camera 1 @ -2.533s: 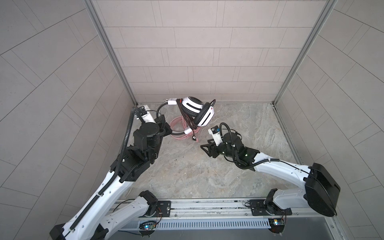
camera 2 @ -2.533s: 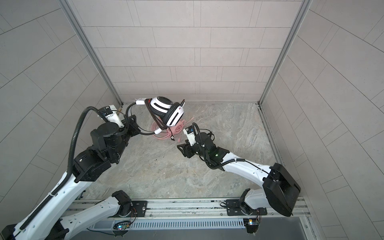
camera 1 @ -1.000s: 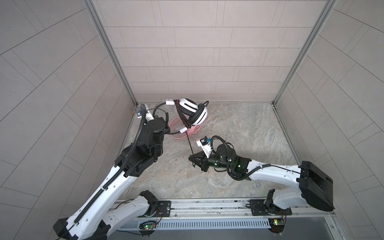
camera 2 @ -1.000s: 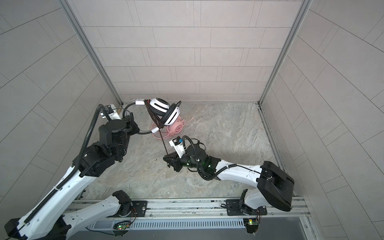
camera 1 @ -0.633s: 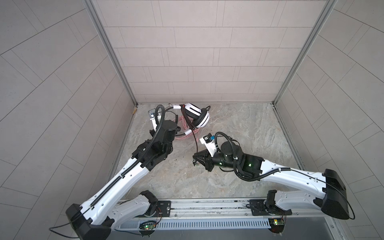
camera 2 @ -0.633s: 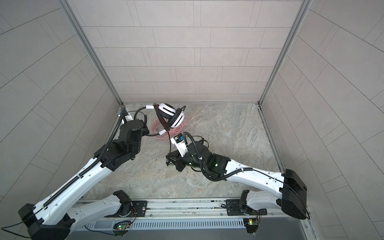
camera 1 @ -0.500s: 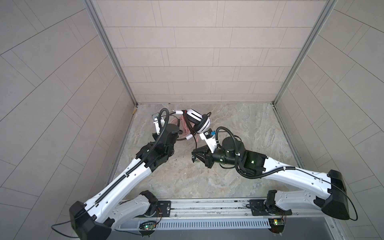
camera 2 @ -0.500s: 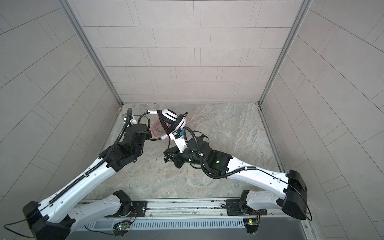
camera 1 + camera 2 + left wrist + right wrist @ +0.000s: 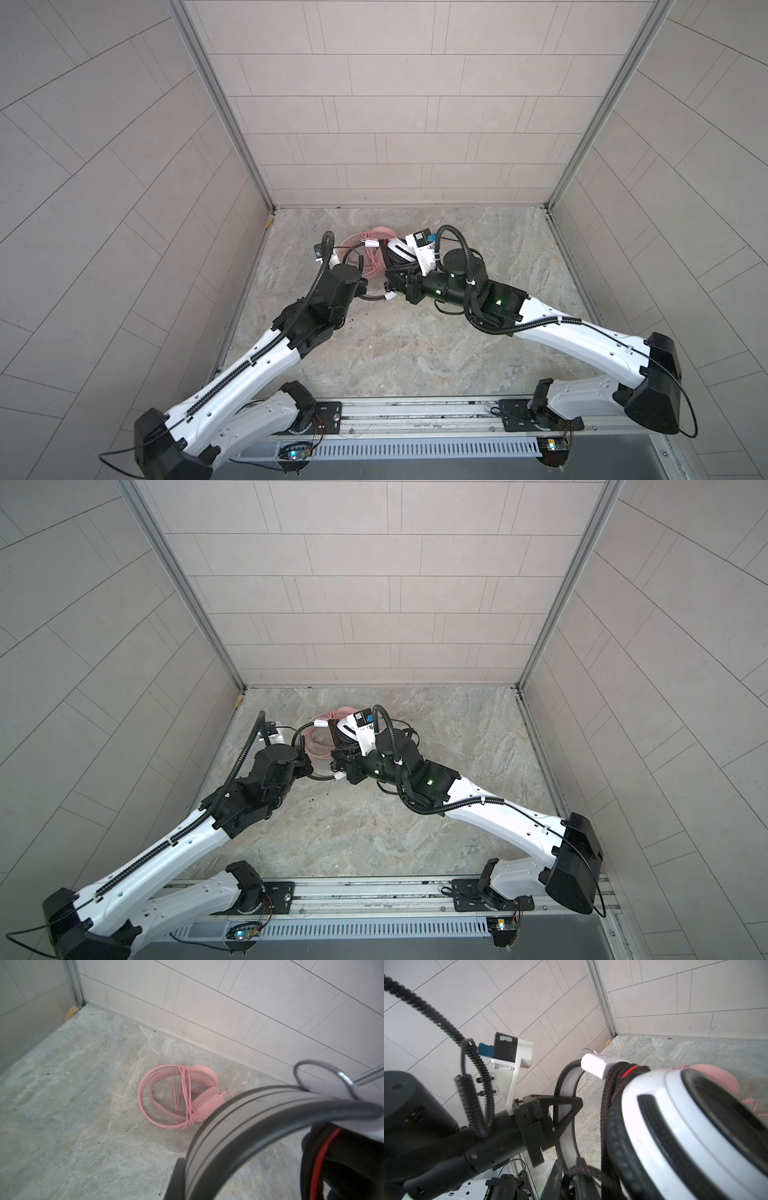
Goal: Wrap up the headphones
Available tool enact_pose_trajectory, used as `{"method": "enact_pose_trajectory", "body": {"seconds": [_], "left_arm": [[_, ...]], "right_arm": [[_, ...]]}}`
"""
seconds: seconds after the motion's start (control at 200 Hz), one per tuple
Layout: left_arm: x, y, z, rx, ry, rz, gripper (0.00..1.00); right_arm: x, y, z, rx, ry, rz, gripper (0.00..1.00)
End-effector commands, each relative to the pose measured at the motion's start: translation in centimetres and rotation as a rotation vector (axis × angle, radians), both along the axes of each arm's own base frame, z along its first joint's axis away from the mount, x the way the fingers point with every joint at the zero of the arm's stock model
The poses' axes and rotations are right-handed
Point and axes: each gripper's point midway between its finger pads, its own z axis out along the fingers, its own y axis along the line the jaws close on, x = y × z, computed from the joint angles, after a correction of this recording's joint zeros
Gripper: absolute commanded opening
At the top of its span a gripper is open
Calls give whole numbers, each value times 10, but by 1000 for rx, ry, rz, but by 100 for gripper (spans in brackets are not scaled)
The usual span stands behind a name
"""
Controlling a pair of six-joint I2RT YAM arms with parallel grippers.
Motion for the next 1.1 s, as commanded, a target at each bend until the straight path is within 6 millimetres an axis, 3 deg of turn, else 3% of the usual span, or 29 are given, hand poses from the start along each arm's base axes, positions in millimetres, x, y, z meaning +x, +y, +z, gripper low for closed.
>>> {"method": "enact_pose_trajectory", "body": {"seconds": [0.0,0.18,0.455,0.841,1.096], "left_arm": [[-4,-19,12,-162,-19,-38,0],[-9,-34,15,-168,-13,-91,0],[-14,-48,17,-194,6,-138,0],[-14,-51,20,-198,9,-133,0],[-13,-64,23,-224,36,-172,0]], "right_arm": [[13,2,7,32,-6,-59,15],[26,-6,-23,-102,-29,-154,15],[44,-55,-74,-501,-113,-372,14],[39,-69,-89,-632,-125,-368,17],[45,-96,-103,-858,-150,-442,17]]}}
